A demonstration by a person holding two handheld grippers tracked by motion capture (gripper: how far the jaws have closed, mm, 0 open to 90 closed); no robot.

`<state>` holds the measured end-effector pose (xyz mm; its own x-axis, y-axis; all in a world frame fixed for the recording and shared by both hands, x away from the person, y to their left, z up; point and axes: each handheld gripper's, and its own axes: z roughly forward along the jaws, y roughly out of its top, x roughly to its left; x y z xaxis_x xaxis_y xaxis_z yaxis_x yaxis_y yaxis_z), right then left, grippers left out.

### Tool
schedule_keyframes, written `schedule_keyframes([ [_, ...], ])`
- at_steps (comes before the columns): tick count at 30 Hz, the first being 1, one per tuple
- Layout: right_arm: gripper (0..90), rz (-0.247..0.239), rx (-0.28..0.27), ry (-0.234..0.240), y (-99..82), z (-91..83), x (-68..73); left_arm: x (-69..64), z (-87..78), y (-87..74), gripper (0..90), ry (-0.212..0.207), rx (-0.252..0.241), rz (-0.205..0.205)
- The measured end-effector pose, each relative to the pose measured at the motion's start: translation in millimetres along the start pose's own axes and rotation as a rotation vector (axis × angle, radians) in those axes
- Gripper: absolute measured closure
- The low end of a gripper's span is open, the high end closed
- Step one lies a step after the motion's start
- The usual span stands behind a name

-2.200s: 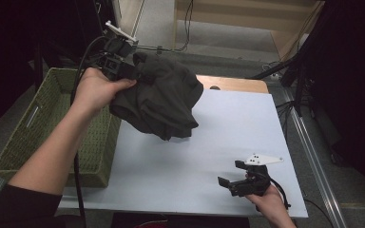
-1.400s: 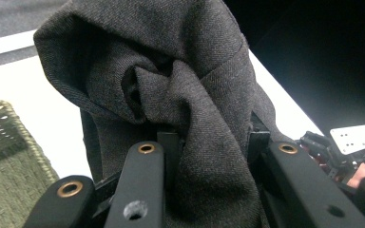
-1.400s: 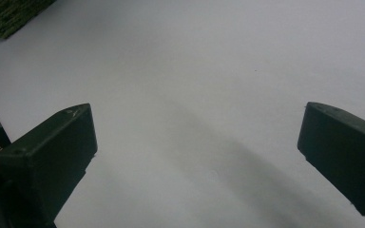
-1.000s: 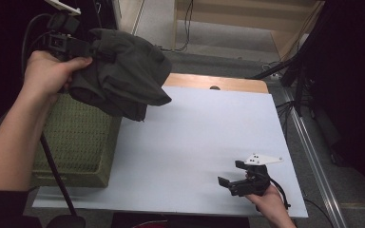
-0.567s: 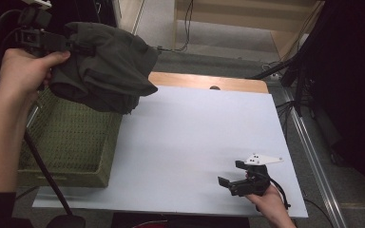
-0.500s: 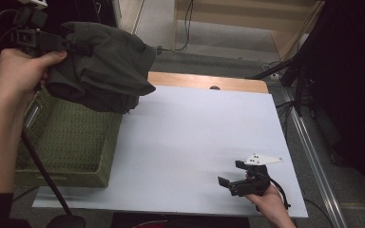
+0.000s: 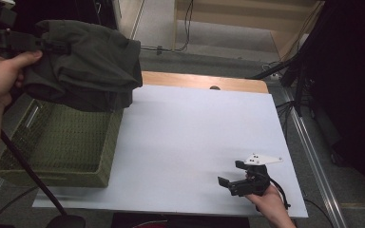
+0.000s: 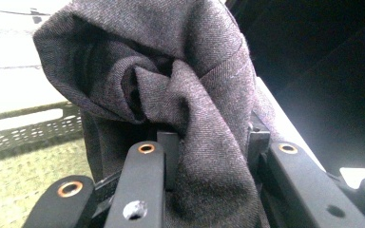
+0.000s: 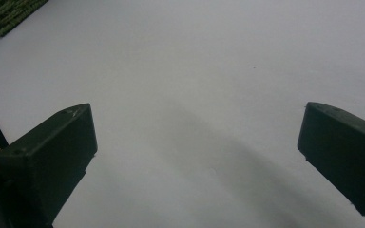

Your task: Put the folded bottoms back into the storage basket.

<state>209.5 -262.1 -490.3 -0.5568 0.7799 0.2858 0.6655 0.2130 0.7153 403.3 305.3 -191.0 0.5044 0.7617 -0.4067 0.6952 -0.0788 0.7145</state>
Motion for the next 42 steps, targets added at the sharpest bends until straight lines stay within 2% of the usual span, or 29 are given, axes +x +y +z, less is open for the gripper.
schedule_keyframes([
  [18, 0.0, 0.001, -0.001, 0.003, -0.2, -0.4, 0.2, 24.6, -32.2, -16.3, 70.2, 0.050, -0.007, -0.027],
  [20, 0.0, -0.003, 0.001, 0.001, -0.2, 0.0, 0.3, 25.6, -33.7, -17.4, 70.2, 0.061, 0.004, -0.023],
  [32, 0.0, -0.006, -0.008, 0.001, -0.2, -0.3, 1.0, 39.7, -55.9, -32.8, 70.2, 0.069, -0.013, -0.045],
  [37, 0.0, -0.011, -0.001, 0.001, -0.2, 0.5, 1.1, 46.4, -66.6, -38.9, 70.2, 0.085, -0.018, -0.061],
  [42, 0.0, -0.007, 0.000, -0.003, -0.2, 0.6, 0.4, 51.0, -71.1, -45.6, 70.1, 0.104, 0.009, -0.058],
])
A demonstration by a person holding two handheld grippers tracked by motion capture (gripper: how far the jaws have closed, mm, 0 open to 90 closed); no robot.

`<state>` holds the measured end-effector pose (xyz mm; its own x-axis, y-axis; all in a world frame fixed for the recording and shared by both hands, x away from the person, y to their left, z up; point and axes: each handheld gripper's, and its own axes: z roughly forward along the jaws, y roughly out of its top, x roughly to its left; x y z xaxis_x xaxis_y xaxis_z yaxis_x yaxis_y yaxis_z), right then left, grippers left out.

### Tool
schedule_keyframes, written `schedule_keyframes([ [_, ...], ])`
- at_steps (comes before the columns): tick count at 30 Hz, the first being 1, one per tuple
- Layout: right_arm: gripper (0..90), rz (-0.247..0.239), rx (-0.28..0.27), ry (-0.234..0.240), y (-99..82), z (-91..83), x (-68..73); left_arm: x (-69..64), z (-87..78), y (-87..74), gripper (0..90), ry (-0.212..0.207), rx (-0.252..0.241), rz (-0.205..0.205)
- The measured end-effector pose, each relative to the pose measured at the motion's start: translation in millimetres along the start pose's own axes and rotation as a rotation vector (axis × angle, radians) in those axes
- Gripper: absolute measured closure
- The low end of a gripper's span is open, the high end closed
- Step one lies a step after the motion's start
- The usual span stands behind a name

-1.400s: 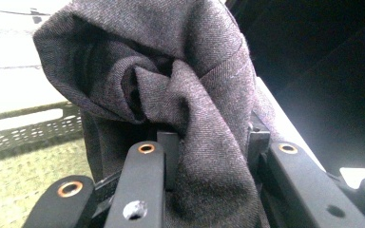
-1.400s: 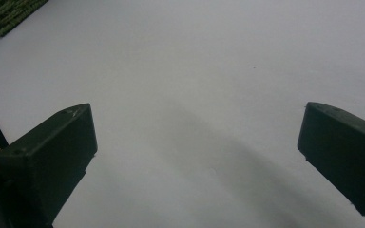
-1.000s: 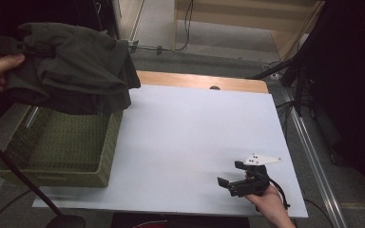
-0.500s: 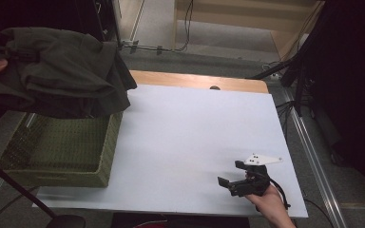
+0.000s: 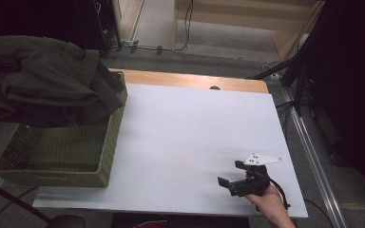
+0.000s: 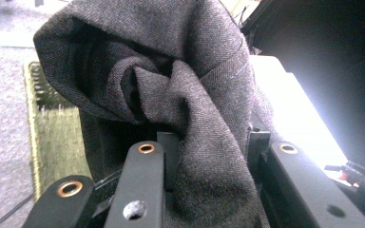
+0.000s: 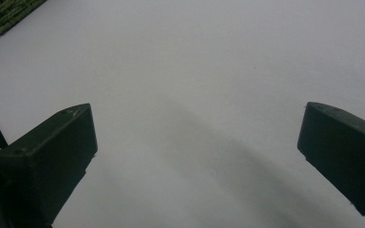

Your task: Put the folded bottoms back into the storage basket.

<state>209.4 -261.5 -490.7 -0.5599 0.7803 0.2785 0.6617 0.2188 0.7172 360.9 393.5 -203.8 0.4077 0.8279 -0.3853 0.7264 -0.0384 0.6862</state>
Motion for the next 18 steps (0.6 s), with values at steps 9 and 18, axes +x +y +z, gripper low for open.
schedule_keyframes([
  [9, 0.0, -0.002, 0.001, 0.000, 0.0, 0.1, -0.1, 9.9, -3.1, -6.0, 70.1, 0.018, 0.021, -0.013],
  [18, 0.0, 0.000, 0.002, 0.003, 0.0, 0.1, 0.7, 14.7, 16.6, -19.0, 70.1, -0.007, 0.067, -0.012],
])
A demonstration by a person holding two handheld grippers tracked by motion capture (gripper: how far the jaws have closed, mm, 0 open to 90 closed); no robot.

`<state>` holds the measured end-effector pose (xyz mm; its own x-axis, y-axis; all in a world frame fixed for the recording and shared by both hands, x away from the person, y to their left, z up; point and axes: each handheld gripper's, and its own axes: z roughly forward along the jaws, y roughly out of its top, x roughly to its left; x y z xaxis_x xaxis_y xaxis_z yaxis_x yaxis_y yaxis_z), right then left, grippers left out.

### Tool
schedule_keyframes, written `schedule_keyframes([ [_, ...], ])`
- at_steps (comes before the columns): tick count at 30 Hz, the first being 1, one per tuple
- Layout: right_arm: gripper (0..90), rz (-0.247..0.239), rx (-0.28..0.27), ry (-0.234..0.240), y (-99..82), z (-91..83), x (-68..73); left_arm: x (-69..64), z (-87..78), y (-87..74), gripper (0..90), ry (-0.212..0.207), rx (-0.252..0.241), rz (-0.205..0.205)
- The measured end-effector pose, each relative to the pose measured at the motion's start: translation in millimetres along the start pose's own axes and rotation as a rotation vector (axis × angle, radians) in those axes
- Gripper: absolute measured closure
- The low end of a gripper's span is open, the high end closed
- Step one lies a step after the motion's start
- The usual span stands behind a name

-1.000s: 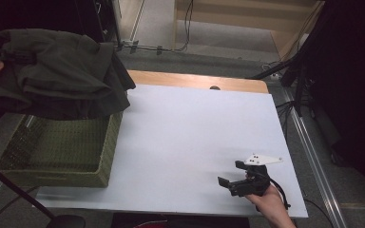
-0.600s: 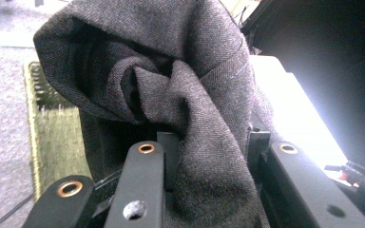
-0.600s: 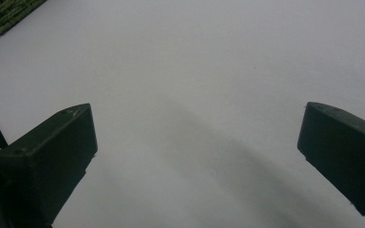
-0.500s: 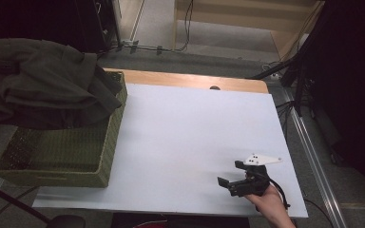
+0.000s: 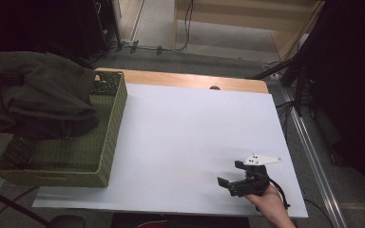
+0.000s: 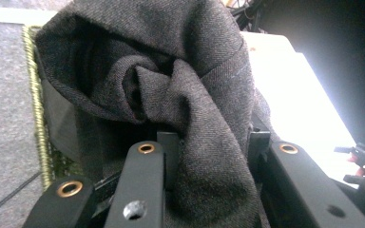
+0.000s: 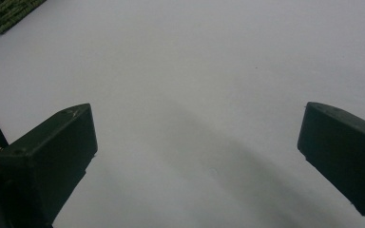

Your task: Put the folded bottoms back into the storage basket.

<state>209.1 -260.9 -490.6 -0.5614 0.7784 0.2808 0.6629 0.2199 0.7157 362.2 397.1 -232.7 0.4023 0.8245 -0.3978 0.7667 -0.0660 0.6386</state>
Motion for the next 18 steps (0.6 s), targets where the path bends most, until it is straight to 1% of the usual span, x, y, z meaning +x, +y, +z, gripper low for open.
schedule_keyframes([
  [3, 0.0, 0.000, 0.001, -0.001, 0.0, 0.1, -0.3, -3.7, 5.1, -0.3, 70.1, -0.006, 0.017, 0.011],
  [6, 0.0, 0.000, 0.001, -0.001, 0.1, 0.3, -0.3, -10.3, 6.1, 1.3, 70.1, -0.031, 0.023, 0.018],
  [8, 0.0, 0.001, 0.003, -0.001, 0.1, 0.2, -0.4, -16.2, 5.3, 2.6, 70.0, -0.045, 0.025, 0.026],
  [11, 0.0, 0.000, 0.002, -0.001, 0.1, 0.2, -0.3, -27.5, 2.9, 4.8, 70.0, -0.062, 0.025, 0.048],
  [17, 0.0, 0.000, -0.001, -0.001, 0.0, -0.1, -0.1, -46.7, -2.4, 9.2, 69.9, -0.136, 0.038, 0.074],
  [18, 0.0, -0.002, -0.004, -0.002, 0.0, -0.1, -0.3, -49.0, -2.8, 9.6, 69.9, -0.149, 0.040, 0.072],
])
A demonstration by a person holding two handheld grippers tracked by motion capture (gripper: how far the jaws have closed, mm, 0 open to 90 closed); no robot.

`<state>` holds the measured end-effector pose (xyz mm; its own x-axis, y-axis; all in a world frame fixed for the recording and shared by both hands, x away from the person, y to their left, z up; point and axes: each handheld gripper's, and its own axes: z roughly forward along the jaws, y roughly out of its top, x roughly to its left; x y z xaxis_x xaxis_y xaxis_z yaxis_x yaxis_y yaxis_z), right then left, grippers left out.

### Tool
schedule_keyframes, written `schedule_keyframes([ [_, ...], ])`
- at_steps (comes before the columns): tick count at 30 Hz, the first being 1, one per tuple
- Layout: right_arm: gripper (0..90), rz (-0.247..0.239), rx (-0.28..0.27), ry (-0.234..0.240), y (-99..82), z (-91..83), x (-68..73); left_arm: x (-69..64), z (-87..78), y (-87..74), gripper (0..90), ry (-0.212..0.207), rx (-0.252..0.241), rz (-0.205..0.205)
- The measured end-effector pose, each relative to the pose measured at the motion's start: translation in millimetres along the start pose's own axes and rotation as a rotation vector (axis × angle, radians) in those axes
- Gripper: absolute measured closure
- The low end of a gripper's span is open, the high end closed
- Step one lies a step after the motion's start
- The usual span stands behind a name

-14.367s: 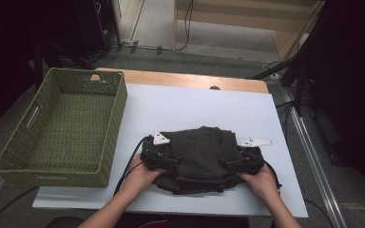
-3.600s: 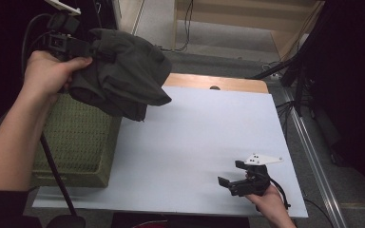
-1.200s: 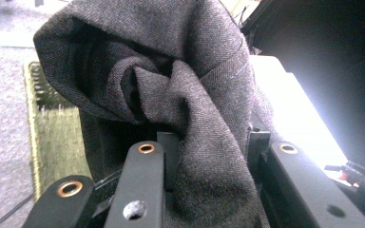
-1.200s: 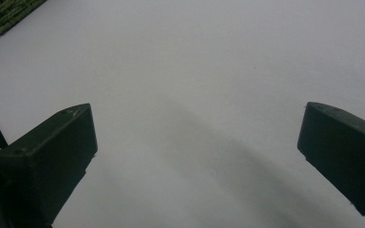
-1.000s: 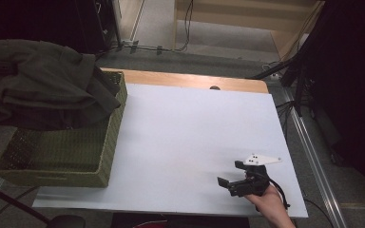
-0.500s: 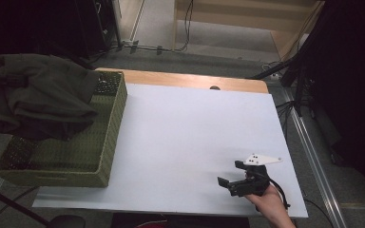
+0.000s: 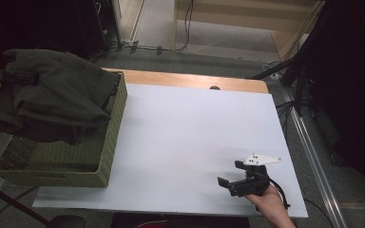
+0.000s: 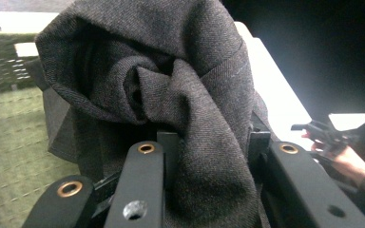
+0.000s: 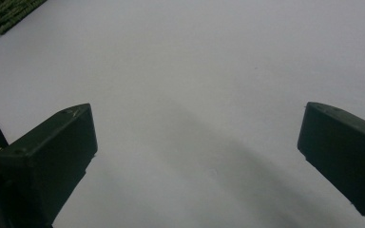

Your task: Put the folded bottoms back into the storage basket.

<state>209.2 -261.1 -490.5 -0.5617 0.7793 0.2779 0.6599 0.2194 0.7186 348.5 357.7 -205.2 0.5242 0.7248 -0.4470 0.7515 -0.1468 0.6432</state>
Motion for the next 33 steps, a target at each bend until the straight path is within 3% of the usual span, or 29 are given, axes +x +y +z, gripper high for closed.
schedule_keyframes([
  [5, 0.0, -0.003, 0.001, 0.002, 0.1, 0.1, 0.1, 0.5, 13.0, -2.1, 69.8, -0.020, 0.024, -0.006],
  [10, 0.0, -0.001, 0.007, 0.002, 0.2, -0.8, 0.5, 17.1, 35.4, -10.1, 69.7, -0.007, 0.042, -0.032],
  [18, 0.0, -0.006, 0.003, 0.004, 0.1, 0.0, 0.1, 41.0, 55.1, -18.2, 69.5, 0.024, 0.017, -0.060],
  [27, 0.0, -0.005, 0.008, 0.001, 0.2, -0.7, 0.4, 54.4, 78.7, -25.0, 68.9, 0.074, 0.031, -0.035],
  [33, 0.0, -0.006, 0.008, 0.000, 0.2, -0.8, 0.3, 63.4, 87.1, -30.1, 68.6, 0.082, 0.028, -0.030],
])
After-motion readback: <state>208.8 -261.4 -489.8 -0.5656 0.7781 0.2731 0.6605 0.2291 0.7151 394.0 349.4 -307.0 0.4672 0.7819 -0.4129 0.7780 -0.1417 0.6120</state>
